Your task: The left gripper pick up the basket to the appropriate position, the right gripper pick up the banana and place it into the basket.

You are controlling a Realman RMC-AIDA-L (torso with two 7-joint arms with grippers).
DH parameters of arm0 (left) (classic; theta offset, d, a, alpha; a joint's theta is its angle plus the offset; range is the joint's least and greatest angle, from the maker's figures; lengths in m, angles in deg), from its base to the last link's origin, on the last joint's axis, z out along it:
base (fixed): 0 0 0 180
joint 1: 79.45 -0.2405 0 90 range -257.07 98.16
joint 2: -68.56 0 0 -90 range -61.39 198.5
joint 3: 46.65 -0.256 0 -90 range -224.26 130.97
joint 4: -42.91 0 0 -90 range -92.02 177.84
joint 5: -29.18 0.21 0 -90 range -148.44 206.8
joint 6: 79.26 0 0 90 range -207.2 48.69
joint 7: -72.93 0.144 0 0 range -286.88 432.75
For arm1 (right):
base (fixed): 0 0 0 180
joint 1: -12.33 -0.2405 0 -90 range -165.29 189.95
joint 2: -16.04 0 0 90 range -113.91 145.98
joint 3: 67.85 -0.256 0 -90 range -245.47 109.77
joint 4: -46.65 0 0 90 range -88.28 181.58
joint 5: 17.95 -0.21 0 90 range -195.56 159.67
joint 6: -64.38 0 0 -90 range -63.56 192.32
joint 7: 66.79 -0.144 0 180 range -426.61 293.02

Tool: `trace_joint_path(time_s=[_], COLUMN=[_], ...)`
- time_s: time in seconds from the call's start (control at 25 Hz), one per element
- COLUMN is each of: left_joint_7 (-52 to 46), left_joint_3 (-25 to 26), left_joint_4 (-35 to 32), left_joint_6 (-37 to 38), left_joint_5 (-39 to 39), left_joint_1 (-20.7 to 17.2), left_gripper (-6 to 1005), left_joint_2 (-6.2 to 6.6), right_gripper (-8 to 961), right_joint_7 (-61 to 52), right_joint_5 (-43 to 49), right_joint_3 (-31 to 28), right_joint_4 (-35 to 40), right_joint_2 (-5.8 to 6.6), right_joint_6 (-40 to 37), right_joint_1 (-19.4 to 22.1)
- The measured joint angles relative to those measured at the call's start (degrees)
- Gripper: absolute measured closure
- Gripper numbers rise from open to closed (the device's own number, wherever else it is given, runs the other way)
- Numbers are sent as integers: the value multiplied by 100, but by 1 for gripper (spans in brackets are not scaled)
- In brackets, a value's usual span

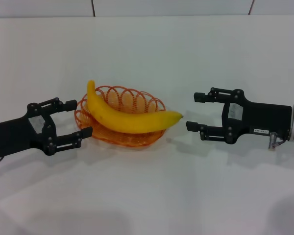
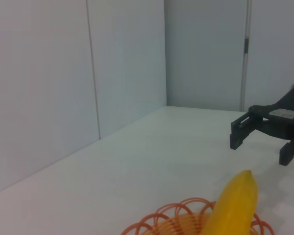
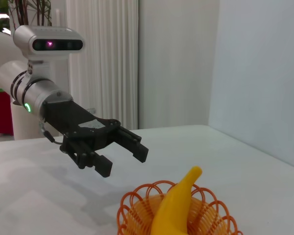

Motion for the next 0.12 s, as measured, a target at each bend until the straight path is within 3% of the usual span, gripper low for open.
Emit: trace_joint_path(time_s=[0.12], left_joint_7=[0], left_joint_3=[0], left_joint_4=[0], left_joint_6=[8], left_joint_5=[1], left_joint_1=[0], left_gripper=[201], left_joint_2=[0], right_gripper=[212], right_joint_7=[0], right_joint_5=[-1], right_joint_3=[0], right_joint_4=[0], right_joint_2=[0], right_joint_6=[0], right_joint_1=[-6])
